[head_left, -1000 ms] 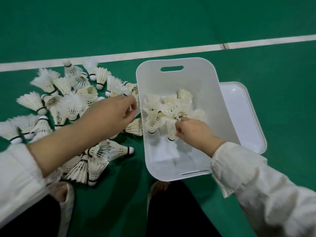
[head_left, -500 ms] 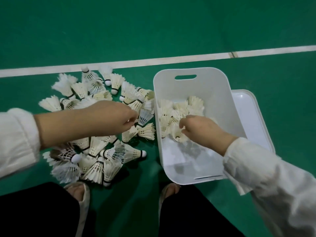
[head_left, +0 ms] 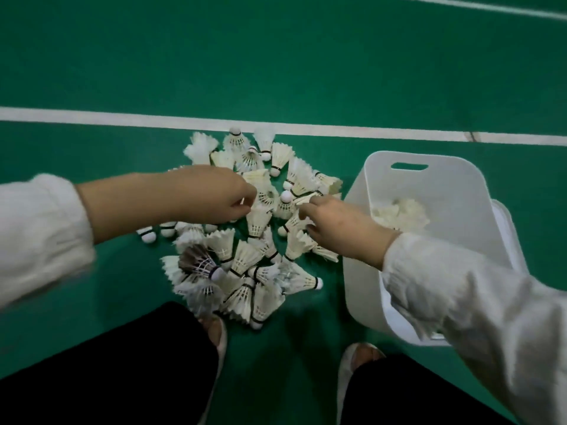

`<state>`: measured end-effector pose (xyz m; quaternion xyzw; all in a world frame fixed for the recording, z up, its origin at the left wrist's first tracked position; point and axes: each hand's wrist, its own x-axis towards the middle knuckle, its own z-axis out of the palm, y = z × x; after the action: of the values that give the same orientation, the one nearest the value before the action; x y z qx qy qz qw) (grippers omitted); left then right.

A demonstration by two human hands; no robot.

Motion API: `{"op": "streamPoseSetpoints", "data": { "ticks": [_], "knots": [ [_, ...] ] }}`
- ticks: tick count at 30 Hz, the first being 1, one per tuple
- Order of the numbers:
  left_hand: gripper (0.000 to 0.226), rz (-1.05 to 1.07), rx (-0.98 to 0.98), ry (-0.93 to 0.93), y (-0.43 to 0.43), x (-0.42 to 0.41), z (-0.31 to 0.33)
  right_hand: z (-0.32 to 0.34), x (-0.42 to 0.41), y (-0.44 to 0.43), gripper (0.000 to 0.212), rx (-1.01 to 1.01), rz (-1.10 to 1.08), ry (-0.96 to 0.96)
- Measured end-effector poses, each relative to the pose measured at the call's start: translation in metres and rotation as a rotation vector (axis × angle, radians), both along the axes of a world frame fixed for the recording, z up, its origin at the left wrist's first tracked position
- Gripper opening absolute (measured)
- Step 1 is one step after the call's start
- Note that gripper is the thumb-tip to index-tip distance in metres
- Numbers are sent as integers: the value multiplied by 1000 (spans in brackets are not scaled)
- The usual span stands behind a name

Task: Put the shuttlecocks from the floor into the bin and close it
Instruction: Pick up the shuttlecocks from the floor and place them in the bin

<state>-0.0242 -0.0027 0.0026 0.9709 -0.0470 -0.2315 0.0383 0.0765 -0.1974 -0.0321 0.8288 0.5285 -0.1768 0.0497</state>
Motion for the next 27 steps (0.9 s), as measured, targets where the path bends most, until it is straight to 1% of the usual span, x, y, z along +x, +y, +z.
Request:
{"op": "streamPoseSetpoints", "data": {
  "ticks": [4, 6, 8, 10, 12, 14, 16, 19, 21, 23, 25, 27],
  "knots": [
    [20, 174, -28, -10, 27, -39, -57, -57, -22, 25, 34, -21, -251, 163],
    [18, 313, -96, -11, 36, -58, -83, -81, -32, 34, 35, 14, -297, 241],
    [20, 435, -189, -35, 41, -72, -105, -99, -41, 43, 36, 58, -267, 291],
    [25, 512, -257, -95, 42, -79, -123, -111, -48, 51, 36, 85, -201, 313],
    [31, 547, -292, -172, 40, -80, -140, -119, -54, 58, 38, 93, -119, 281],
    [38, 562, -314, -225, 35, -75, -154, -125, -57, 61, 45, 81, -42, 238],
    [41, 567, -344, -236, 29, -69, -164, -127, -60, 63, 49, 29, -96, 260],
    [23, 532, -380, -222, 19, -64, -172, -132, -64, 67, 38, 12, -228, 301],
    [14, 543, -409, -258, 14, -65, -172, -132, -64, 68, 29, 51, -296, 332],
    [11, 571, -455, -318, 14, -68, -165, -126, -61, 69, 23, 109, -369, 393],
    [9, 618, -508, -369, 19, -72, -154, -116, -57, 70, 23, 175, -420, 421],
    [10, 673, -530, -401, 27, -77, -144, -106, -54, 71, 22, 255, -426, 420]
  ]
}}
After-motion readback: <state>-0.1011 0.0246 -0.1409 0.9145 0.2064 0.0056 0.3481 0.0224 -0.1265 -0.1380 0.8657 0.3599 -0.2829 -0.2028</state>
